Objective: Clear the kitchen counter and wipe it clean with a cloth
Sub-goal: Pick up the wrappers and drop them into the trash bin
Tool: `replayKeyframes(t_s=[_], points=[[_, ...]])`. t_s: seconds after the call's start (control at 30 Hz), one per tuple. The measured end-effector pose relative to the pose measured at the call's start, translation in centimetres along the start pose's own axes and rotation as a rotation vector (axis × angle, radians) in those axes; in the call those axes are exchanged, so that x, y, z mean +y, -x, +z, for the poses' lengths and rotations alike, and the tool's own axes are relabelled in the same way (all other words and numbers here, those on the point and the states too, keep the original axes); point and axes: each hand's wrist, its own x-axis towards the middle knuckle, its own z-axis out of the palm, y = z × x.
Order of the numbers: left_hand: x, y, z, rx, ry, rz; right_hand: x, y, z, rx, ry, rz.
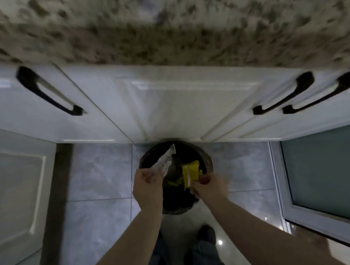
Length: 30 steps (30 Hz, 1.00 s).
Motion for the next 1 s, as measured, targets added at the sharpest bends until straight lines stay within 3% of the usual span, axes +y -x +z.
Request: replayKeyframes(t_s=[0.17,0.37,0.5,0.63,0.77,0.93,1.0], points=[[-3.4,0.0,2.1,-0.19,0.148,-0.134,1.1,-2.6,1.4,-0.075,0.074,0.017],[-0.2,3.7,-2.2,-0.141,0.165,-0.209,0.0,2.4,-2.1,-0.248,0.079,0.103],[6.7,7.7,-6.3,-0.146,0.128,-0.144,-3.9,9.0,-6.3,-0.327,0.046,0.062],[15.5,11.4,-9.7,-0.186,0.06,-0.104,-9.7,16.3,-10.1,-0.294,0.033,-0.085],[24.6,14.6,-13.2,-0.302,-0.031,0.032,-16.6,23.3,-14.2,-0.159,0.071,-0.224],[35.5,17.8,-18.0,-0.364,0.019,0.277,-24.1,31.3,-19.9,-0.014,-0.026,-0.462],[39.0,19.2,-19.7,-0.398,0.131,0.28,-26.2,34.2,-22.0,0.009,-0.072,-0.523]])
